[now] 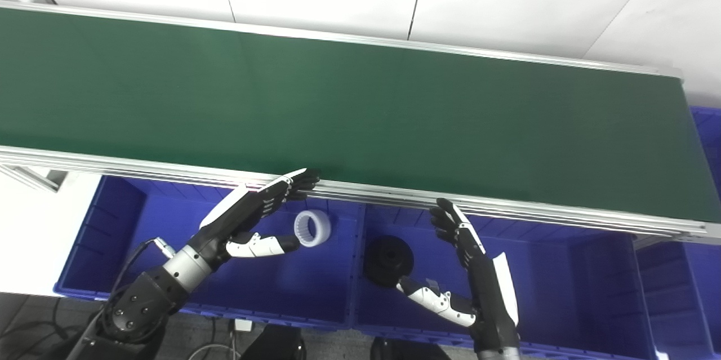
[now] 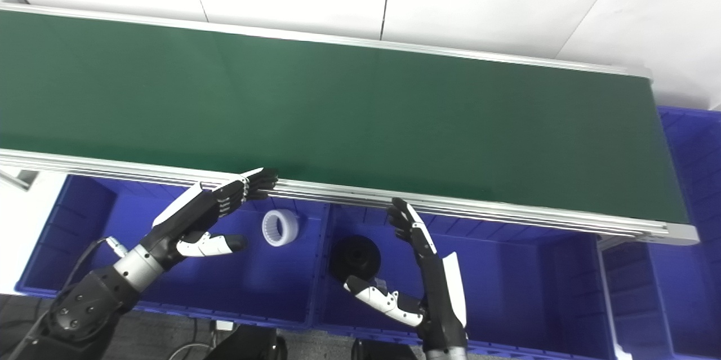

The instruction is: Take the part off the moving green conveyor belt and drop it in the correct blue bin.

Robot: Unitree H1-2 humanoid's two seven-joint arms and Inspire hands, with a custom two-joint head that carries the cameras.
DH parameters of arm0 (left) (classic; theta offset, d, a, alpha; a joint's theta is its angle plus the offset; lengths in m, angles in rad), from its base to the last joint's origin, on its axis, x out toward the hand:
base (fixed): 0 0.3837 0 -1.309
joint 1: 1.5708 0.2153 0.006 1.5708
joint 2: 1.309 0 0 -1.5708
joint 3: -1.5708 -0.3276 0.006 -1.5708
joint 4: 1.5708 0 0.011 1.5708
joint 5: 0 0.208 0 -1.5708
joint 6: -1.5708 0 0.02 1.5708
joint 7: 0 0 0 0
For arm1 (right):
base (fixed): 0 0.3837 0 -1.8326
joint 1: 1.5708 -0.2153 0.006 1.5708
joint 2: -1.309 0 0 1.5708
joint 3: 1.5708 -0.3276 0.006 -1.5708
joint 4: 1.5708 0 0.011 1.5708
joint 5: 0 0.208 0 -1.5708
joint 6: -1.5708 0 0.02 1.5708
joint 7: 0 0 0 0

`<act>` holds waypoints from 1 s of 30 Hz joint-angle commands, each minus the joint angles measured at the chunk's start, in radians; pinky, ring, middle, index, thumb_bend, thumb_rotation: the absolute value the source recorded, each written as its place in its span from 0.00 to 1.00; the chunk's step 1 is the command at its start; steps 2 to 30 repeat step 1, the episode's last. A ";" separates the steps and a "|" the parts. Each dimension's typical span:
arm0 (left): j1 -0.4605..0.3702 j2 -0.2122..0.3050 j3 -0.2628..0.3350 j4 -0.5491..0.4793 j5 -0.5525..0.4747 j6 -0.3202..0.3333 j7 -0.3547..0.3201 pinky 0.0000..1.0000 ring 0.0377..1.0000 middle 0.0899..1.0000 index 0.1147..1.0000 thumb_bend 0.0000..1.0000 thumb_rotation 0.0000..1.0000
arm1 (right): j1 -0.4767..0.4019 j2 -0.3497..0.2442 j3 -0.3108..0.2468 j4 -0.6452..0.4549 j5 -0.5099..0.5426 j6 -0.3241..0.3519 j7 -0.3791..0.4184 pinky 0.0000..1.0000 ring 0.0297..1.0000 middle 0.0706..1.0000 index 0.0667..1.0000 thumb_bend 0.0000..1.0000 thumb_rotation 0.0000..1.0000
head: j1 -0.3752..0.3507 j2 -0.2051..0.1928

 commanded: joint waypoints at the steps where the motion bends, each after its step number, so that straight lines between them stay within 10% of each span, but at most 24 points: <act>1: -0.018 0.000 0.013 0.024 -0.046 -0.070 -0.032 0.89 0.92 0.92 0.89 0.77 0.46 | 0.008 0.008 -0.004 -0.031 -0.001 -0.004 0.003 0.81 0.85 0.85 0.90 0.84 0.42 | 0.000 -0.001; 30: -0.018 0.000 0.013 0.024 -0.046 -0.070 -0.032 0.89 0.92 0.92 0.89 0.77 0.46 | 0.008 0.008 -0.004 -0.031 -0.001 -0.004 0.003 0.81 0.85 0.85 0.90 0.84 0.42 | 0.000 -0.001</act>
